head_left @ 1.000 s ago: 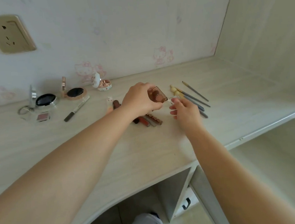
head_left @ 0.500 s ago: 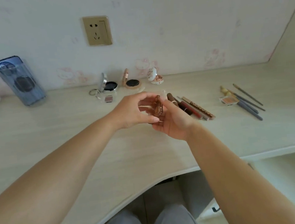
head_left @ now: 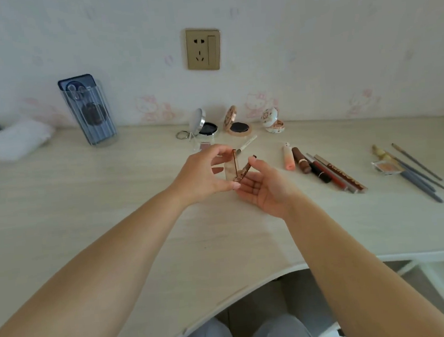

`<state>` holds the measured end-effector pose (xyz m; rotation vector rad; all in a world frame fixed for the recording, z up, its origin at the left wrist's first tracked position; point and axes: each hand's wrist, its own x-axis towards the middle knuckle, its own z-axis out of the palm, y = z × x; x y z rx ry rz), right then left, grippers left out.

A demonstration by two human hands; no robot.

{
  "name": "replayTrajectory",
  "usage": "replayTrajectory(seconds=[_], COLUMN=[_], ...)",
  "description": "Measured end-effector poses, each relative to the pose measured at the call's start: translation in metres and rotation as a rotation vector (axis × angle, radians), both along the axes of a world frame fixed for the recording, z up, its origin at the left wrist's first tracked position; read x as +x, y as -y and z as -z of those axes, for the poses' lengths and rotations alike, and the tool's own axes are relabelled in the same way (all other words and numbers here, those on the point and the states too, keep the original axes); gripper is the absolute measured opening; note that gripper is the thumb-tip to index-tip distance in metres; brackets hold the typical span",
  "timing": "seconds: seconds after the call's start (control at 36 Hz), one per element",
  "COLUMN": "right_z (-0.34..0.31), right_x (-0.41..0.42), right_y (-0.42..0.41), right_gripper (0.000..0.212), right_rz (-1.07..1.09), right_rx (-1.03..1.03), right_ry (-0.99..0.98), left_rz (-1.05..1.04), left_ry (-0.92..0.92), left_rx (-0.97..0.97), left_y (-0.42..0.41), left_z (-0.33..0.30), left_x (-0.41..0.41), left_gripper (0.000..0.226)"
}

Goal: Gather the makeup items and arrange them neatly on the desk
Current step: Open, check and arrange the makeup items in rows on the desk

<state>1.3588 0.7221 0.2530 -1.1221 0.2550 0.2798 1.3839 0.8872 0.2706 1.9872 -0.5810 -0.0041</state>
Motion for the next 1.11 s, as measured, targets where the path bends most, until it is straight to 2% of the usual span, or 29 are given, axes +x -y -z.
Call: replayTrajectory(seconds=[0.11, 0.17, 0.31, 0.47, 0.56, 0.61, 0.72, 0.78, 0.86, 0.92, 1.03, 1.11], right_z=[0.004, 0.005, 0.010, 0.003, -0.003, -0.004, -0.006, -0.006, -0.010, -0.010, -0.002, 0.000], right_x=[-0.004, -0.006, 0.000, 0.011, 0.021, 0.030, 0.049, 0.058, 0.069, 0.078, 0.094, 0.103], right_y=[0.004, 0.005, 0.007, 0.011, 0.012, 0.013, 0.012, 0.011, 0.010, 0.009, 0.007, 0.004], right_gripper=[0.023, 0.020, 0.010, 0.018, 0.021, 0.024, 0.040, 0.048, 0.053, 0.056, 0.063, 0.066], right_rz=[0.055, 0.047, 0.009, -0.127, -0.177, -0.209, -0.239, -0.276, -0.295, -0.280, -0.219, -0.211], right_rx=[0.155, 0.199, 0.169, 0.022, -0.012, -0.008, -0.057, -0.235, -0.759, -1.024, -1.426, -1.577], right_ry=[0.039, 0.074, 0.130, 0.179, 0.211, 0.221, 0.171, 0.168, 0.241, 0.321, 0.505, 0.581], left_rz=[-0.070, -0.068, 0.022, 0.024, 0.047, 0.058, 0.063, 0.023, 0.011, 0.017, -0.018, -0.041], left_ry=[0.063, 0.038, -0.131, -0.151, -0.181, -0.229, -0.363, -0.327, -0.282, -0.268, -0.237, -0.228], left_rx=[-0.050, -0.060, -0.087, -0.053, -0.033, -0.005, -0.020, 0.033, 0.058, 0.065, 0.043, 0.008], left_y=[0.000, -0.001, -0.005, -0.008, -0.010, -0.011, -0.015, -0.019, -0.023, -0.024, -0.024, -0.026], left_z=[0.004, 0.006, 0.002, -0.005, -0.013, -0.016, -0.016, -0.015, -0.015, -0.014, -0.008, -0.002], left_x=[0.003, 0.004, 0.003, 0.019, 0.030, 0.037, 0.052, 0.058, 0.066, 0.070, 0.081, 0.088], left_gripper=[0.066, 0.065, 0.062, 0.042, 0.048, 0.061, 0.074, 0.073, 0.062, 0.056, 0.058, 0.057])
